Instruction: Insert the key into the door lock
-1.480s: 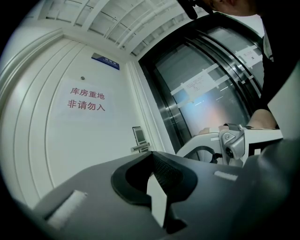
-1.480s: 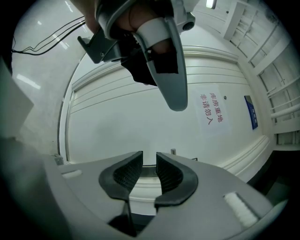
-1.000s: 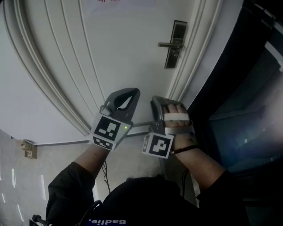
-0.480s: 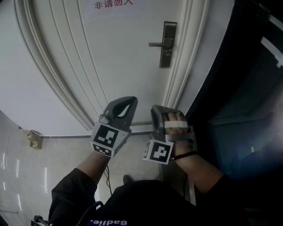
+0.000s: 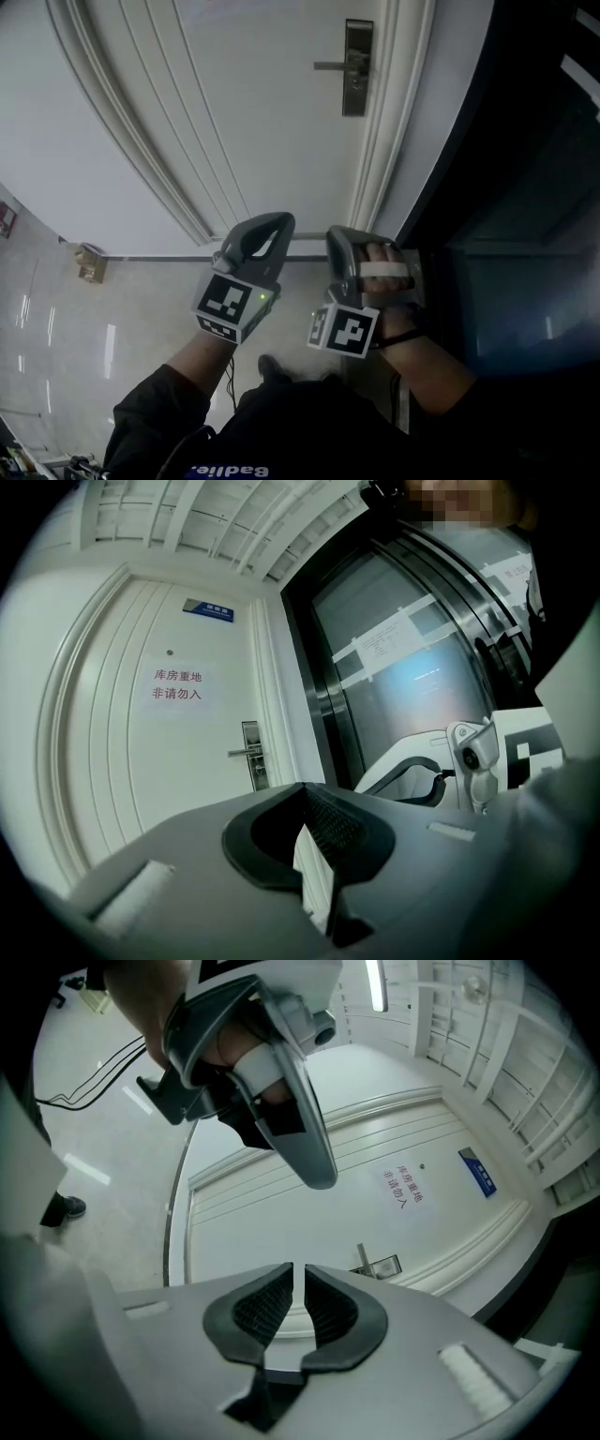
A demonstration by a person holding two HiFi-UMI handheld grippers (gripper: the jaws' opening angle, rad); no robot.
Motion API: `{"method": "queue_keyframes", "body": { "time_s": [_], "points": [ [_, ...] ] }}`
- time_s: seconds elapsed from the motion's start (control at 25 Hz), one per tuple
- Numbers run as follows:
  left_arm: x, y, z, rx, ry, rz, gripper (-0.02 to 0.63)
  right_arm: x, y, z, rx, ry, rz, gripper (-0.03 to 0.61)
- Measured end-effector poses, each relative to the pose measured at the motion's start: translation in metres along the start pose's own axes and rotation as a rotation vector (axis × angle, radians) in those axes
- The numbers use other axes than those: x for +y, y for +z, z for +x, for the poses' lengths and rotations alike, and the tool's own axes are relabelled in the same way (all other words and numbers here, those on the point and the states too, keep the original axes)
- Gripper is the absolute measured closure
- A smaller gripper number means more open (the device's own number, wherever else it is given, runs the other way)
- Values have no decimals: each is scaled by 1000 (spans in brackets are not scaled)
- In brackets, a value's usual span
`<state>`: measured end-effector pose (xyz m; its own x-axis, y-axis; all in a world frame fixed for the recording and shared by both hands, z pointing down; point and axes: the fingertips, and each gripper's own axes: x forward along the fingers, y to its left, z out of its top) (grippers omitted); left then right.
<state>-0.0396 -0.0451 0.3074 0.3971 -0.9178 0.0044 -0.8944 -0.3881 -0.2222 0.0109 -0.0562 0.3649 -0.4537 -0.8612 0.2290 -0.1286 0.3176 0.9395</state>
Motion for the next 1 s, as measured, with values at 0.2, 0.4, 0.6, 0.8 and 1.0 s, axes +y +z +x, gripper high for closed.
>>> {"method": "queue_keyframes", "body": {
  "time_s": [0.2, 0.4, 0.6, 0.8, 1.0],
  "points": [
    [-10, 0, -37, -15, -20, -9, 594, 5, 22, -27, -35, -16, 72, 565],
    [-11, -10, -77, -23, -57, -38, 594, 21, 36, -38, -8, -3, 180, 574],
    [9, -27, -121, -16, -73, -65, 594, 43, 49, -43, 31, 21, 300, 575],
    [23, -39, -155, -21, -72, -116, 594, 70, 59, -48, 22, 132, 542, 575],
    [16, -56, -170, -20, -82, -203, 594, 88, 78, -60, -51, 204, 733, 575]
  ]
}}
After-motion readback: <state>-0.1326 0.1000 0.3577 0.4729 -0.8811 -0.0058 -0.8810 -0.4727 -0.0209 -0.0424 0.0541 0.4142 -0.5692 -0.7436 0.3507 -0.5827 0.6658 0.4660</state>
